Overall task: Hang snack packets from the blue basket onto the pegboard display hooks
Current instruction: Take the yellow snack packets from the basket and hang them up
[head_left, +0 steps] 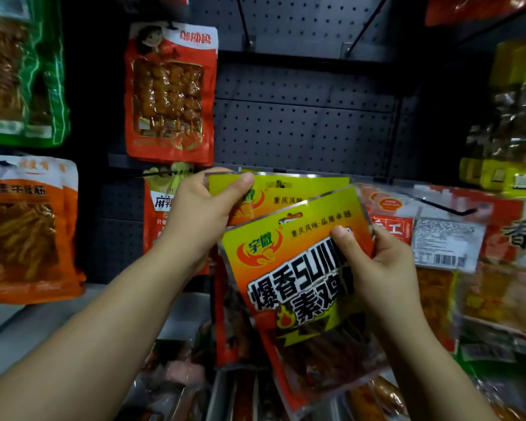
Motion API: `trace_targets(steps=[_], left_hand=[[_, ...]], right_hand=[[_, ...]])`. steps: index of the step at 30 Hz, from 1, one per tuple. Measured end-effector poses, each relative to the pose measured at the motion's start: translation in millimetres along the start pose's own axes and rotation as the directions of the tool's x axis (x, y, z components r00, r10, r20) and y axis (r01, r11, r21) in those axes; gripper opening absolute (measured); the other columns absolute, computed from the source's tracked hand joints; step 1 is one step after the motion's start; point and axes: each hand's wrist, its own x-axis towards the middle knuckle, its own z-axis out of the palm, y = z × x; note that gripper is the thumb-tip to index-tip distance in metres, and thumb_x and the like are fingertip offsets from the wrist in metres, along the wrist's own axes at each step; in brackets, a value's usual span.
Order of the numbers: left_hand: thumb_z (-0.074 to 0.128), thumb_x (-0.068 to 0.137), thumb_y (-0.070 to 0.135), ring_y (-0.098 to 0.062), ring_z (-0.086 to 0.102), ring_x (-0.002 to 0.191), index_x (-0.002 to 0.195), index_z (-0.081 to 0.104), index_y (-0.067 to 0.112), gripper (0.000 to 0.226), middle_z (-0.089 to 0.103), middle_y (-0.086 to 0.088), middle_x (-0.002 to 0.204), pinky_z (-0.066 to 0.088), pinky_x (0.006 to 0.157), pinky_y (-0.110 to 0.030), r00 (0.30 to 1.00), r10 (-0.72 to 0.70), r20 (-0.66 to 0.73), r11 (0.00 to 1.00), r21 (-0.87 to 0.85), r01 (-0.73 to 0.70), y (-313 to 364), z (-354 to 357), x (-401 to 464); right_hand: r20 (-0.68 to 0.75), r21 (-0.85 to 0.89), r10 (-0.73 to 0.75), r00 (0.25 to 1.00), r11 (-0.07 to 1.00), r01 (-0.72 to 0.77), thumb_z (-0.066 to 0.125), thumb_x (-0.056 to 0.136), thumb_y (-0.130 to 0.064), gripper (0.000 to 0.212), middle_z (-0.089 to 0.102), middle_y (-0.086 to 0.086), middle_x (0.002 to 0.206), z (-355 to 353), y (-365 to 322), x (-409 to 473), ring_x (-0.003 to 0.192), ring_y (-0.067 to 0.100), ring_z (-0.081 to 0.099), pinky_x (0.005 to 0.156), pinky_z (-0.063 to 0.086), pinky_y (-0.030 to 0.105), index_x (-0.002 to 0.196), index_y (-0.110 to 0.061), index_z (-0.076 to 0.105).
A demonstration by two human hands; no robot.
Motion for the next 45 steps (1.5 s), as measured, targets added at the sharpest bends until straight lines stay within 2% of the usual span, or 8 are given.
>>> trace_targets(steps=[7,15,20,25,30,37,40,45], left_hand=[[0.069,0.083,0.022,-0.023,0.070,0.076,0.091,0.067,0.009,0.015,0.073,-0.008,0.083,0.058,0.075,-0.039,0.993,-0.116,-0.012,0.992,0.054,0.116,-16,6,12],[0.071,0.081,0.018,-0.013,0.067,0.070,0.079,0.066,0.020,0.006,0.071,0.004,0.076,0.055,0.075,-0.032,0.986,-0.150,0.071,0.975,0.177,0.136,-41,-4,32],[0.075,0.078,0.019,-0.010,0.064,0.065,0.078,0.065,0.019,0.010,0.068,0.006,0.069,0.051,0.067,-0.025,0.987,-0.090,0.136,0.933,0.358,0.036,-54,-6,54],[0.075,0.079,0.029,-0.028,0.064,0.098,0.111,0.065,0.008,0.040,0.069,-0.014,0.104,0.051,0.088,-0.039,0.997,-0.025,0.067,0.832,0.555,-0.017,-72,10,80],[0.075,0.078,0.031,-0.028,0.063,0.100,0.115,0.064,0.012,0.043,0.069,-0.013,0.107,0.050,0.088,-0.039,1.000,0.004,-0.014,0.815,0.580,0.004,-91,20,94],[0.075,0.078,0.029,-0.027,0.065,0.096,0.113,0.064,0.011,0.040,0.069,-0.012,0.106,0.050,0.083,-0.031,0.998,-0.038,-0.039,0.841,0.539,0.053,-104,24,105],[0.076,0.077,0.025,-0.027,0.063,0.101,0.112,0.063,0.016,0.038,0.066,-0.011,0.108,0.051,0.090,-0.037,0.998,-0.051,-0.031,0.904,0.423,0.059,-102,18,99],[0.073,0.081,0.022,-0.011,0.053,0.102,0.122,0.049,0.017,0.048,0.054,0.001,0.119,0.044,0.083,-0.019,0.995,0.096,-0.016,0.929,0.360,-0.084,-83,1,76]], right_hand=[[0.033,0.001,0.059,0.998,0.998,-0.059,0.064,0.089,-0.019,0.017,0.074,-0.006,0.070,4,11,10,0.060,0.007,0.068,0.052,0.053,0.019,0.072,-0.015,0.066],[0.020,-0.039,0.139,0.990,0.990,-0.138,0.064,0.090,-0.022,0.016,0.075,0.000,0.074,20,30,19,0.072,0.016,0.072,0.069,0.059,0.039,0.075,-0.018,0.068],[-0.050,-0.019,0.183,0.982,0.983,-0.184,0.063,0.090,-0.024,0.011,0.075,0.002,0.079,17,45,19,0.075,0.017,0.073,0.072,0.059,0.044,0.082,-0.019,0.069],[-0.062,0.023,0.235,0.970,0.972,-0.234,0.064,0.089,-0.026,0.006,0.076,0.000,0.088,17,57,13,0.080,0.015,0.073,0.074,0.059,0.042,0.089,-0.022,0.069],[-0.040,0.074,0.259,0.965,0.964,-0.256,0.064,0.089,-0.022,0.008,0.077,0.001,0.088,19,55,12,0.083,0.019,0.073,0.081,0.057,0.050,0.092,-0.019,0.070],[-0.012,0.136,0.226,0.974,0.966,-0.222,0.063,0.089,-0.023,0.010,0.076,-0.001,0.089,14,48,9,0.083,0.016,0.073,0.070,0.061,0.034,0.093,-0.018,0.070],[0.008,0.164,0.224,0.974,0.961,-0.223,0.063,0.089,-0.024,0.011,0.076,0.001,0.091,13,47,8,0.085,0.018,0.073,0.071,0.061,0.035,0.094,-0.018,0.070],[0.039,0.207,0.194,0.980,0.958,-0.198,0.065,0.087,-0.026,0.009,0.076,-0.001,0.093,20,45,4,0.086,0.015,0.073,0.067,0.059,0.026,0.092,-0.022,0.071]])
